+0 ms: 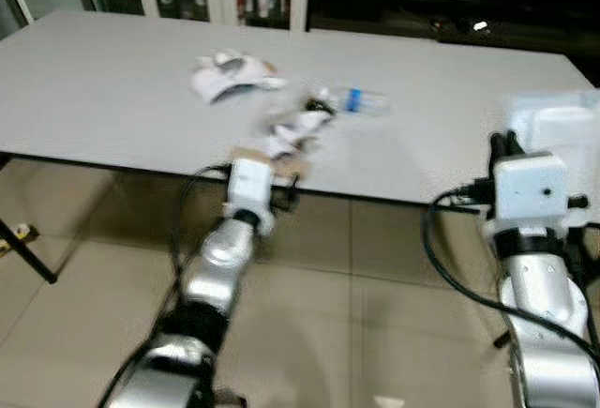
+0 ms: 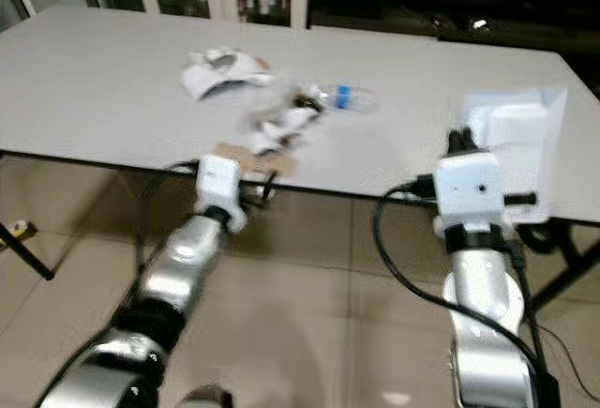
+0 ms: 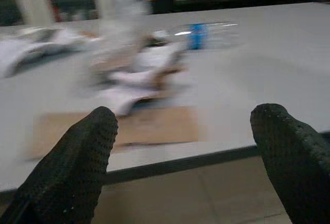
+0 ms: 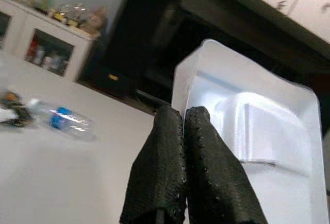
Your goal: Picking trash to rubbish bin
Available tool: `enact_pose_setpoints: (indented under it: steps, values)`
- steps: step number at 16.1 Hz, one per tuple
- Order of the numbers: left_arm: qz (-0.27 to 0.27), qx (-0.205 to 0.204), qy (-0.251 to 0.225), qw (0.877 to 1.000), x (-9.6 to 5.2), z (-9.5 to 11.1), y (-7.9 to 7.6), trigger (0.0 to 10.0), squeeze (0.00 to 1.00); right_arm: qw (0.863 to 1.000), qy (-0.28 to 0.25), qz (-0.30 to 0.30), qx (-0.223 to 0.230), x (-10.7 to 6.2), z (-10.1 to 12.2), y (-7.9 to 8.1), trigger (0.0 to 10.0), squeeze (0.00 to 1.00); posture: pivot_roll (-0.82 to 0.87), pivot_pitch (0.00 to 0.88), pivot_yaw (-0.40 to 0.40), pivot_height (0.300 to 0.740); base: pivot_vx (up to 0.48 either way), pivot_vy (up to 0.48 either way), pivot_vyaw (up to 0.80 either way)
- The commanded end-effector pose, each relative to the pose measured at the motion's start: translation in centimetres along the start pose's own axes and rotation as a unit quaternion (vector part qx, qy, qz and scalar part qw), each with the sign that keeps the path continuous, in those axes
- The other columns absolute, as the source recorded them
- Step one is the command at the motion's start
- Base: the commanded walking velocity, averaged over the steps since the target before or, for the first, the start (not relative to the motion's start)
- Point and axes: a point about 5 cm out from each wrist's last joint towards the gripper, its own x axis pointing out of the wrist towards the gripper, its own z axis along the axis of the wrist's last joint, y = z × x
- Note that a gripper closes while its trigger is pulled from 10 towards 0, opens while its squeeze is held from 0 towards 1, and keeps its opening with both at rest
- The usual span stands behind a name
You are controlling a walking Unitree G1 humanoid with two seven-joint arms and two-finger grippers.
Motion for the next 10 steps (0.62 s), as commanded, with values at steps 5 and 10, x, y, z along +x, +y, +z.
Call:
enact_pose_setpoints:
  steps: [5,10]
  values:
    - [0.007,-0.006,0.005,1.0,0.11,0.08,0.67,10.0,0.0,1.0,-0.003,0.007,0.003,-0.09,0.23,0.33,10.0,0.0,0.12,0.073,-0.035,0.74,0.0,-0.259,0.0]
    - [0.011,-0.026,0.014,1.0,0.26,-0.01,0.73,10.0,0.0,1.0,0.0,0.011,0.003,-0.24,0.15,0.49,10.0,0.0,0.12,0.075,-0.037,0.74,0.0,0.0,0.0]
